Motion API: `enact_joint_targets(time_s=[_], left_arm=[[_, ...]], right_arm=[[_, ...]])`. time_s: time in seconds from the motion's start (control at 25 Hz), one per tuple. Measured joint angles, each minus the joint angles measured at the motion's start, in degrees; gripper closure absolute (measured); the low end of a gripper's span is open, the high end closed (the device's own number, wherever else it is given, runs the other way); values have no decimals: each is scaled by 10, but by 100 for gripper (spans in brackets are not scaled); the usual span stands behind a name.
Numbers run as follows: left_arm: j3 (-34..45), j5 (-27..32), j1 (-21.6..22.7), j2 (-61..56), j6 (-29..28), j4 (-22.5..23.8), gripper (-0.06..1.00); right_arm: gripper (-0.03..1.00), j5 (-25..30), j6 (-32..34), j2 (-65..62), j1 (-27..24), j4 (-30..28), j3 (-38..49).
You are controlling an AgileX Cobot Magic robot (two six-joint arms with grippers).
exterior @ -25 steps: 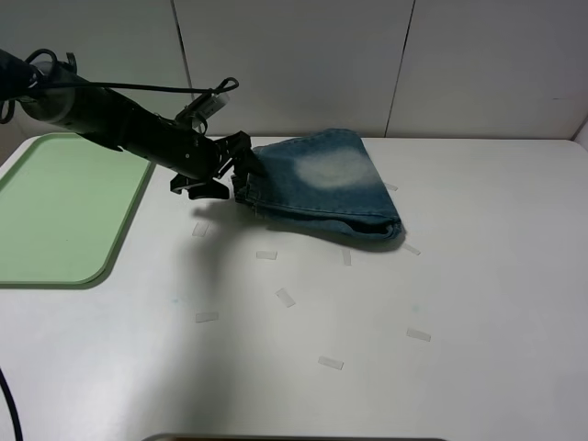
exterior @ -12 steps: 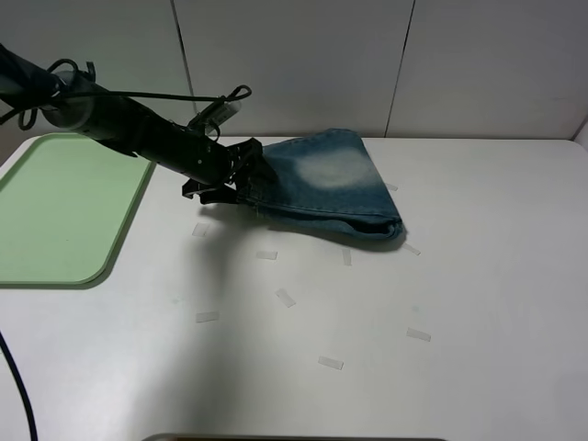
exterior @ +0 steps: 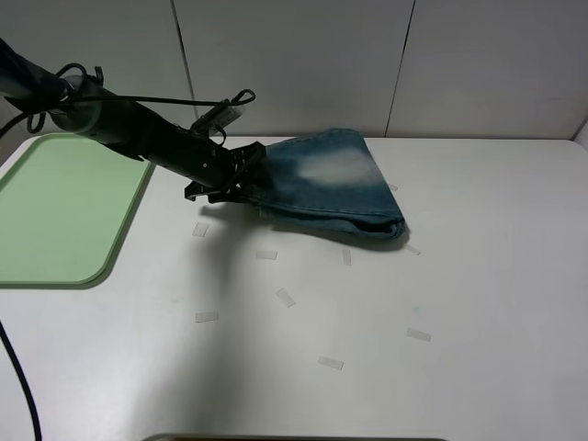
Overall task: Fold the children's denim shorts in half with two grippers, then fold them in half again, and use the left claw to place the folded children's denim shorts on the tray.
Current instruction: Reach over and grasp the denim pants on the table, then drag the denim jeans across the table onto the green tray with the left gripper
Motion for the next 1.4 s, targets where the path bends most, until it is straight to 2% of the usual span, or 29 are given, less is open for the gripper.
enact_joint_targets(time_s=[0.12,0.2,0.48,0.6,0.72,0.88,1.28,1.4], left_arm=[[0,2,0,-1,-1,0,67],[0,2,0,-1,-1,-2,74],[-1,7,0,-1,-2,-1,75],[-12,22,0,-1,-2,29,75],[-39,59,0,-1,-6,100,75],[-90,131,0,-1,-42,226,76],[-222,313,-2,-1,-247,645,76],[-246,347,-2,-1,-270,731,76]], right_arm=[[27,0,0,0,0,0,0],[27,0,0,0,0,0,0],[27,0,0,0,0,0,0],[27,0,0,0,0,0,0],[27,0,0,0,0,0,0],[27,0,0,0,0,0,0],[27,0,0,0,0,0,0],[27,0,0,0,0,0,0]])
